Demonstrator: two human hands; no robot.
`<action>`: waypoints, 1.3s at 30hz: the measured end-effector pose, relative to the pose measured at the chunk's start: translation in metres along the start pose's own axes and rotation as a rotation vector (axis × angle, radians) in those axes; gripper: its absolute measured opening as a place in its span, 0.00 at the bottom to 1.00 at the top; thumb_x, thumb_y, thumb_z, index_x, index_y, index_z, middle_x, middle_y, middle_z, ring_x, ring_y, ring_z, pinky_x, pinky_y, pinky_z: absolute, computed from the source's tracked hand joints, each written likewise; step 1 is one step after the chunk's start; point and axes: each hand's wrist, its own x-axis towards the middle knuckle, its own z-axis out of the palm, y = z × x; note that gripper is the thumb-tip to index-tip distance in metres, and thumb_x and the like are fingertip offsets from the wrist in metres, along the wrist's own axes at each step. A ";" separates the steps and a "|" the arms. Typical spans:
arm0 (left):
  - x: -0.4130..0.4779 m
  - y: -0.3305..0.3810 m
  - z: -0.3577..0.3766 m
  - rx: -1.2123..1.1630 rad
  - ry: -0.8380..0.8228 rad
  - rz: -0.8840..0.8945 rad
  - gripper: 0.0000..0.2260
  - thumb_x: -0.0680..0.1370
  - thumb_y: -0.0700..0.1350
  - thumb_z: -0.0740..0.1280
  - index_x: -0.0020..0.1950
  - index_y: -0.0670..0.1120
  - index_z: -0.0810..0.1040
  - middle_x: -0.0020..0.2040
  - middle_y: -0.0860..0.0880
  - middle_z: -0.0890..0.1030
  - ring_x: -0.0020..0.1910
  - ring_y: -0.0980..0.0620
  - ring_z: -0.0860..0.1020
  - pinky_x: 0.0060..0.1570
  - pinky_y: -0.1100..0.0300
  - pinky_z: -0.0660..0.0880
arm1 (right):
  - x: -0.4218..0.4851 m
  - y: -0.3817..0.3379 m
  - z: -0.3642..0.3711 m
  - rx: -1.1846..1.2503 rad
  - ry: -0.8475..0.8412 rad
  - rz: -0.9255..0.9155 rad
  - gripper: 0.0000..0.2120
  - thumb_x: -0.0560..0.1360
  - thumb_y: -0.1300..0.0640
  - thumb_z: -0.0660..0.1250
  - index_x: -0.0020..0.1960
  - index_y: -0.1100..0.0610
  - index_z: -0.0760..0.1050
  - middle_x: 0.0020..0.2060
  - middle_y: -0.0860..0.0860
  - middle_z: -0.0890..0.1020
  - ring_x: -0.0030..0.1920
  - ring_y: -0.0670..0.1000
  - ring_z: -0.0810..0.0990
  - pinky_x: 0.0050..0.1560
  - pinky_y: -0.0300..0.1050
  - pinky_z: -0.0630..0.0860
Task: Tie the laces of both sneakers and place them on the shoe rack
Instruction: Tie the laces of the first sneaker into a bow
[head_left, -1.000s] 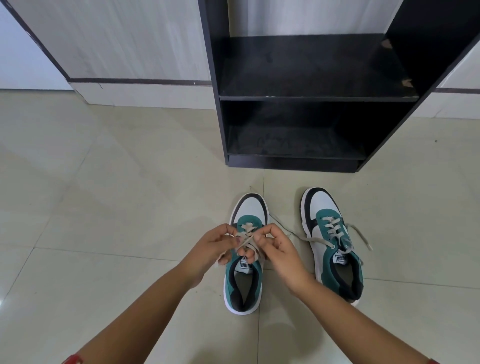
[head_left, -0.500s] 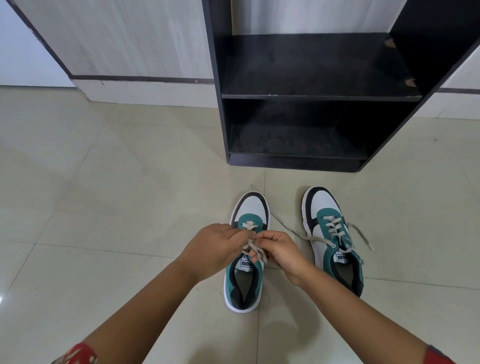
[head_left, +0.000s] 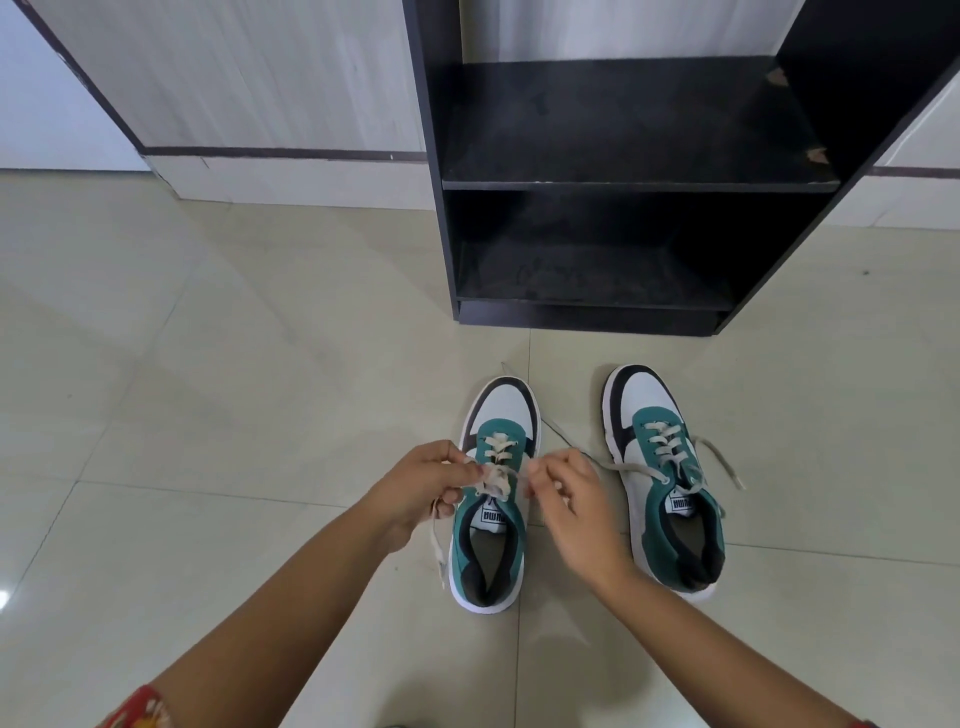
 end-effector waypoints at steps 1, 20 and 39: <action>-0.001 -0.002 0.000 -0.033 0.017 -0.005 0.10 0.73 0.37 0.70 0.35 0.44 0.71 0.26 0.51 0.74 0.22 0.57 0.66 0.27 0.64 0.63 | -0.005 0.001 -0.002 -0.055 -0.017 -0.031 0.17 0.76 0.44 0.61 0.37 0.54 0.76 0.38 0.47 0.75 0.39 0.43 0.74 0.40 0.32 0.69; 0.005 -0.034 -0.014 -0.380 0.321 -0.160 0.06 0.75 0.45 0.68 0.49 0.44 0.77 0.46 0.51 0.85 0.29 0.60 0.76 0.25 0.67 0.68 | -0.009 0.013 -0.004 0.982 0.045 0.606 0.21 0.76 0.61 0.58 0.24 0.55 0.65 0.32 0.52 0.81 0.30 0.46 0.76 0.32 0.39 0.71; 0.008 -0.046 -0.011 -0.249 0.497 0.011 0.08 0.76 0.43 0.67 0.42 0.42 0.70 0.45 0.45 0.85 0.32 0.51 0.73 0.36 0.58 0.74 | -0.005 0.008 -0.011 0.763 0.080 0.687 0.13 0.76 0.60 0.57 0.32 0.54 0.66 0.24 0.48 0.71 0.23 0.46 0.67 0.26 0.39 0.66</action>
